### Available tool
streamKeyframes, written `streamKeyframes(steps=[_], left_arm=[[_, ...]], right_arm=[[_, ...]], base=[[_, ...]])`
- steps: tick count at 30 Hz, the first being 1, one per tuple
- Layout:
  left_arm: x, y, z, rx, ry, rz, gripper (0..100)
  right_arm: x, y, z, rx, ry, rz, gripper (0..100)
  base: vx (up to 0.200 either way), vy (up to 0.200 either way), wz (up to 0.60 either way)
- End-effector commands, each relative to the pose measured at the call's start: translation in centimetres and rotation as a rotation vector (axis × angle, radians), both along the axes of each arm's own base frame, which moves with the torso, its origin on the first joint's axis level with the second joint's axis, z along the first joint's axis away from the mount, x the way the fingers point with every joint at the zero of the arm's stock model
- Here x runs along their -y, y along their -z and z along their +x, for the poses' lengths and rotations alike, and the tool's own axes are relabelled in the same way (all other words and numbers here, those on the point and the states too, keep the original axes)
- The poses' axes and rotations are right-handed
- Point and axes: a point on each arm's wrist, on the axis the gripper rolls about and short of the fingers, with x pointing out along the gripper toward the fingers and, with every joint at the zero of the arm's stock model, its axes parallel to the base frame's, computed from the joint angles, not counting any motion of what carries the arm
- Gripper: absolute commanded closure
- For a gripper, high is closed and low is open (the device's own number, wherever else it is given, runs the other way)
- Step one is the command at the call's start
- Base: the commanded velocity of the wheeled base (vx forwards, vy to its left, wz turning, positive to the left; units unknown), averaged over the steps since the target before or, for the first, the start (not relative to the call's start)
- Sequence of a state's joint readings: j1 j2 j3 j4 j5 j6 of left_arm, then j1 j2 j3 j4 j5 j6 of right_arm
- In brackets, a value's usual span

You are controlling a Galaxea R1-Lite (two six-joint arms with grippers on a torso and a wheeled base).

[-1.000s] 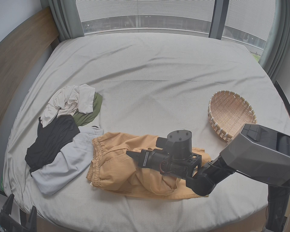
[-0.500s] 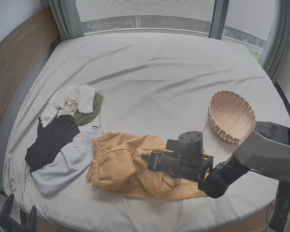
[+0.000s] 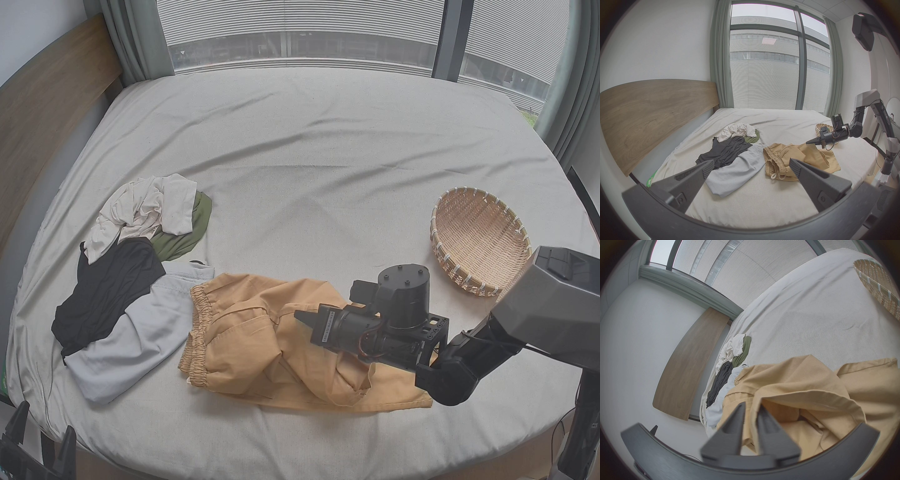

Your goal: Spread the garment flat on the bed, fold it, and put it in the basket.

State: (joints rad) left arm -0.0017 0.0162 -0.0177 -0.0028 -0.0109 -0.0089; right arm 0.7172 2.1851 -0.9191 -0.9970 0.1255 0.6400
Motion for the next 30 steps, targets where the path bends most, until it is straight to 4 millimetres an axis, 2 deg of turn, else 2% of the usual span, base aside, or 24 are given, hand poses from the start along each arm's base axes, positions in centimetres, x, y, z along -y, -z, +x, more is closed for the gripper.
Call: streamKeyframes(steps=[1,7,19,20,30], left_arm=[[0.0,0.5,0.0,-0.003,0.0,0.0,0],[0.0,0.5,0.0,-0.003,0.0,0.0,0],[0.0,0.5,0.0,-0.004,0.0,-0.002,0],[0.0,0.5,0.0,-0.004,0.0,-0.002,0],[0.0,0.6,0.0,-0.006,-0.005,0.003,0]], right_arm=[[-0.5,-0.1,0.3,0.009,-0.002,0.009,0],[-1.1,-0.3,0.7,0.018,-0.006,0.015,0],[-2.2,1.1,1.8,0.012,-0.006,0.008,0],[-2.3,1.2,1.9,0.006,-0.006,0.003,100],[-2.0,0.7,1.9,0.013,0.01,0.011,100]], base=[[0.0,0.0,0.0],[0.0,0.0,0.0],[0.0,0.0,0.0],[0.0,0.0,0.0],[0.0,0.0,0.0]])
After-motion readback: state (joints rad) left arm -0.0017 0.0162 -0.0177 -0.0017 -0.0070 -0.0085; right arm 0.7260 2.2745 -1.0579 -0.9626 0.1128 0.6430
